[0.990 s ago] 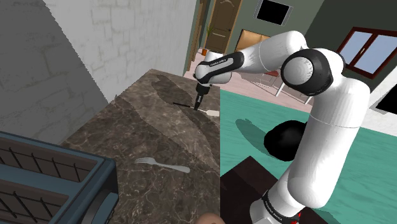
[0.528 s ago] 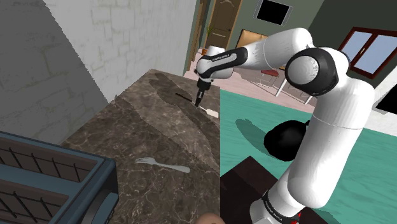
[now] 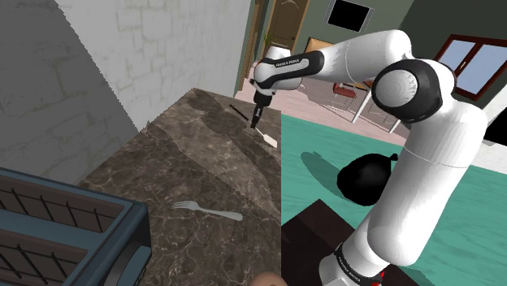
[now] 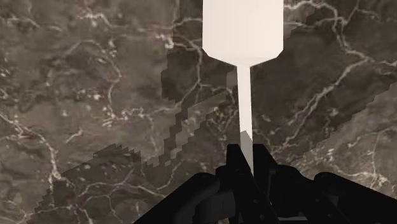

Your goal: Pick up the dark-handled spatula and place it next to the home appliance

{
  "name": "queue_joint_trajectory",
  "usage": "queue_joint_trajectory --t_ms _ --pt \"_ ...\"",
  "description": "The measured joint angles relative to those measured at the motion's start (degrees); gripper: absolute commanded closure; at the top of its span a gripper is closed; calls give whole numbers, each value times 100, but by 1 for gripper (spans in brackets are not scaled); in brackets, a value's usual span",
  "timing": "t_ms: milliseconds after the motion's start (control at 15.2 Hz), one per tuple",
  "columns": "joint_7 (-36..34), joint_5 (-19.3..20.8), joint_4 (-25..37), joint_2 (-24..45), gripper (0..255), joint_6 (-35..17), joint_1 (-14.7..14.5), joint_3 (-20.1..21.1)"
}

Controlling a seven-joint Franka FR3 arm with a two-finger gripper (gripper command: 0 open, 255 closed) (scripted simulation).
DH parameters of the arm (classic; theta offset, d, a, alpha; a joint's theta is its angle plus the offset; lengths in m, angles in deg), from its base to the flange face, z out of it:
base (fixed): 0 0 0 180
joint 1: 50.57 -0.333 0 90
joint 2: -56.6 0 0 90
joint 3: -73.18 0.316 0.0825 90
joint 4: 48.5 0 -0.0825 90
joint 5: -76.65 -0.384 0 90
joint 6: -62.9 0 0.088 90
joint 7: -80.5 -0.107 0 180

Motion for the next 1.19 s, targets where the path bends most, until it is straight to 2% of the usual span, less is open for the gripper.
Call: queue_joint_trajectory --t_ms 1188 --pt "-137 139 940 -359 255 1285 -9 -29"
